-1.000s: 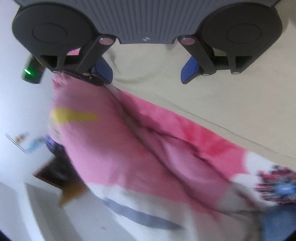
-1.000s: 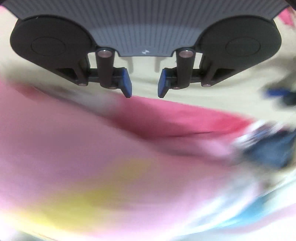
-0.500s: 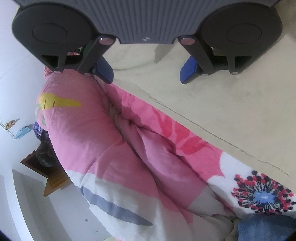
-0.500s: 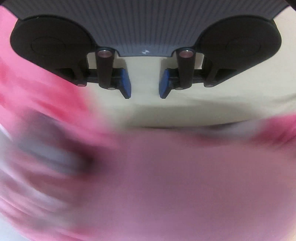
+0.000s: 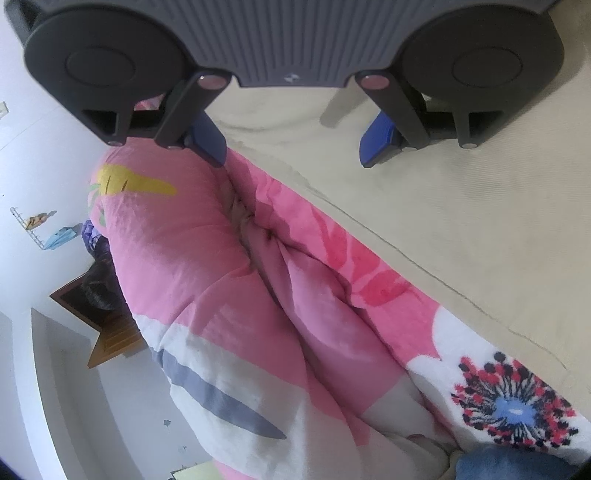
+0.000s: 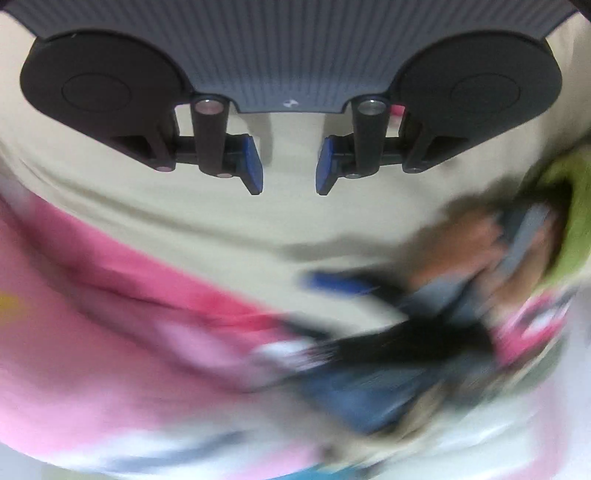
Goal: Fold clothes
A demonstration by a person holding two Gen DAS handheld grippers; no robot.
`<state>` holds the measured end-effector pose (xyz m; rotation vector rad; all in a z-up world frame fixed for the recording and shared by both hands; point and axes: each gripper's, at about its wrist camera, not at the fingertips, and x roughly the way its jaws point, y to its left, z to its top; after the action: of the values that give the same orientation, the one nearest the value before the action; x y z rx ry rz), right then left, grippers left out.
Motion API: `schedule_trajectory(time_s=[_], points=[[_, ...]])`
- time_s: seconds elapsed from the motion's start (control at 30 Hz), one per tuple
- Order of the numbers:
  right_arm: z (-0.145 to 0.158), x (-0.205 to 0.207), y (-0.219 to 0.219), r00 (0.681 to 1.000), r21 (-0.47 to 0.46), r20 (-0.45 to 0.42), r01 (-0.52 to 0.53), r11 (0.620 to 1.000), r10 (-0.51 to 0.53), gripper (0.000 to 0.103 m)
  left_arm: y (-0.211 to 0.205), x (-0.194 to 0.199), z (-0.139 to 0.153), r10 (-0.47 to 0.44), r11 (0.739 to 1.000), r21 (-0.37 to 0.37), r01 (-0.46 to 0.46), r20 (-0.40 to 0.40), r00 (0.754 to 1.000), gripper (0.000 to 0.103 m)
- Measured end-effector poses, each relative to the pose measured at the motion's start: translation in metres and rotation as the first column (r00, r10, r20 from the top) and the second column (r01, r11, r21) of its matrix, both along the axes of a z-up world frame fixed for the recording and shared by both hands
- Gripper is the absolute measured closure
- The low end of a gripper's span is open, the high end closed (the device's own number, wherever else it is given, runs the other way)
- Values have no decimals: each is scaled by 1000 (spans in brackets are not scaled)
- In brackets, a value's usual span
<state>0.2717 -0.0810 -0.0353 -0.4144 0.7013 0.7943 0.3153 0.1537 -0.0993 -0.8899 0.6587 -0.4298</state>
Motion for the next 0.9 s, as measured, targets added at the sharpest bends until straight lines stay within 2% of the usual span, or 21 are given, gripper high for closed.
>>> schedule_trajectory(time_s=[0.03, 0.13, 0.2, 0.23, 0.3, 0.33, 0.4, 0.47, 0.57, 0.6, 0.67, 0.7, 0.77, 0.9], points=[[-6, -7, -1, 1000, -47, 16, -10, 999, 11, 72, 0, 1, 0, -5, 1000, -3, 5, -1, 1000, 23], [-15, -23, -36, 998, -130, 43, 58, 990, -53, 71, 2, 0, 0, -9, 1000, -5, 9, -2, 1000, 23], [-9, -33, -74, 978, -159, 15, 206, 966, -206, 68, 1, -1, 1, -10, 1000, 11, 10, 1, 1000, 23], [-4, -42, -96, 954, -175, 25, 300, 938, -300, 66, -1, -2, 4, -11, 1000, 27, 10, 4, 1000, 23], [5, -68, -138, 876, -210, 61, 480, 852, -479, 66, -6, -4, 10, -10, 998, 66, 9, 7, 1000, 23], [13, -89, -162, 826, -187, 71, 561, 806, -559, 66, -9, -6, 15, -13, 997, 82, 12, 12, 1000, 22], [32, -138, -199, 734, -87, 65, 679, 729, -676, 65, -14, -14, 29, -33, 995, 96, 29, 44, 998, 22], [48, -191, -225, 642, 17, 65, 765, 644, -764, 59, -21, -26, 49, -63, 991, 126, 53, 80, 995, 21], [45, -260, -251, 506, 151, 30, 850, 504, -862, 47, -37, -57, 80, -125, 971, 217, 99, 110, 986, 19], [40, -277, -257, 473, 187, 5, 865, 466, -881, 47, -43, -72, 89, -154, 961, 248, 123, 110, 982, 18], [29, -305, -266, 434, 242, -49, 879, 411, -900, 45, -52, -102, 105, -207, 939, 303, 166, 108, 972, 18], [23, -316, -267, 422, 265, -73, 882, 391, -903, 44, -55, -121, 111, -226, 927, 329, 180, 106, 968, 18], [14, -331, -257, 427, 295, -92, 874, 385, -899, 40, -53, -161, 116, -235, 915, 357, 186, 98, 967, 17], [5, -342, -236, 486, 357, -71, 828, 432, -871, 27, -46, -239, 113, -198, 914, 369, 167, 47, 979, 16]])
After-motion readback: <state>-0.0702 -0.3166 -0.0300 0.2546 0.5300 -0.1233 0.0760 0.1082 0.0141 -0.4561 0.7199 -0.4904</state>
